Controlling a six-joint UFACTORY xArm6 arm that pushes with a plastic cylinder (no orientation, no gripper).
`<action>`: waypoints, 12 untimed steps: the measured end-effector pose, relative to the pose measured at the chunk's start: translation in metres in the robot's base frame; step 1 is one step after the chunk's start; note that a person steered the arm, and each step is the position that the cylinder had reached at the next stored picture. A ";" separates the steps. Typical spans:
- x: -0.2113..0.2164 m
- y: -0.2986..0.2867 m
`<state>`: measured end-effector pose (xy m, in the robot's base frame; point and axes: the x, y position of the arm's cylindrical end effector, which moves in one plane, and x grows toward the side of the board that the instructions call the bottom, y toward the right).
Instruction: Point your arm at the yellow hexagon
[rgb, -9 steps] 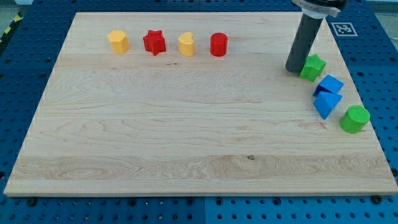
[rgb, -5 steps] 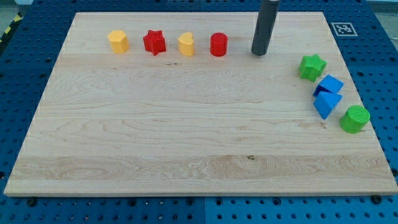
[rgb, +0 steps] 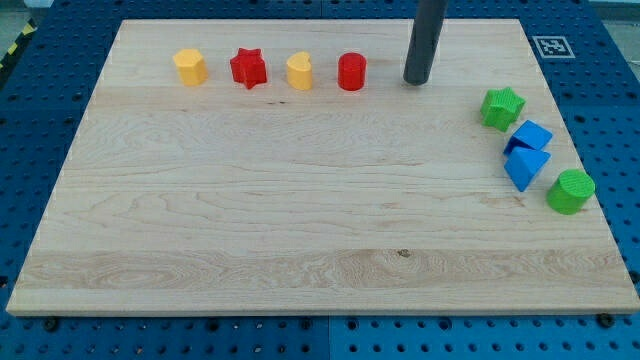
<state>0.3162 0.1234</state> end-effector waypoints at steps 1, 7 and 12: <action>-0.033 -0.012; -0.080 -0.338; -0.021 -0.299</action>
